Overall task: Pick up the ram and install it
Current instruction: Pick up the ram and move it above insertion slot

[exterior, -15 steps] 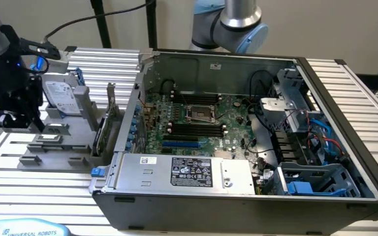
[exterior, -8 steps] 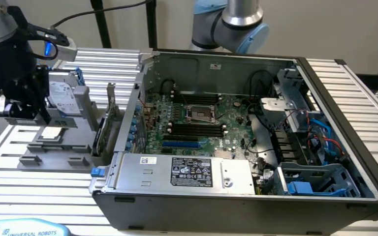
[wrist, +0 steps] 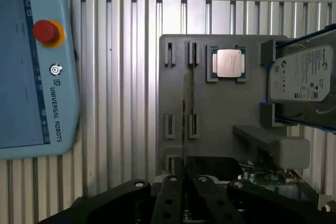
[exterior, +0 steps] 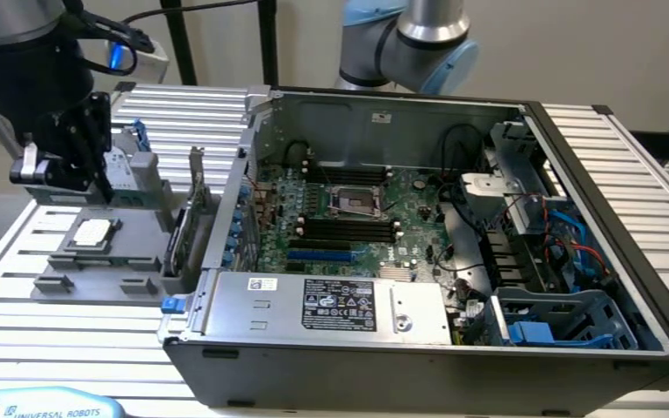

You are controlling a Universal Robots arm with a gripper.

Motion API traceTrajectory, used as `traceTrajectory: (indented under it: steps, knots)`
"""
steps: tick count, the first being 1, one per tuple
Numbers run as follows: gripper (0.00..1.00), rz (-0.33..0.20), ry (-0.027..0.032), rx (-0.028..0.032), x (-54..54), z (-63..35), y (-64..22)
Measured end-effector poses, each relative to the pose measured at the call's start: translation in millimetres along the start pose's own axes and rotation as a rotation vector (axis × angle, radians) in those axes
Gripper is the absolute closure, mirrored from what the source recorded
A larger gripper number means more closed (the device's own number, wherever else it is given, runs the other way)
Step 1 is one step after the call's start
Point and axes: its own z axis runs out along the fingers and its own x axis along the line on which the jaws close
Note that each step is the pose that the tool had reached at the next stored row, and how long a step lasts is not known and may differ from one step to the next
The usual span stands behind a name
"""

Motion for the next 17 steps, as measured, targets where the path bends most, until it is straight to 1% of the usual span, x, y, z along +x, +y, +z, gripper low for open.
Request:
traceTrajectory:
  steps: [6, 11, 14, 17]
  knots:
    - [0.87, 0.0, -0.0027, 0.0, -1.0, -21.1, -26.3]
    - [0.87, 0.0, -0.0056, -0.0001, -1.7, -35.0, -48.6]
    - [0.87, 0.0, -0.0088, -0.0001, -2.0, -42.0, -62.2]
    - [0.87, 0.0, -0.0139, -0.0002, -2.3, -47.2, -75.5]
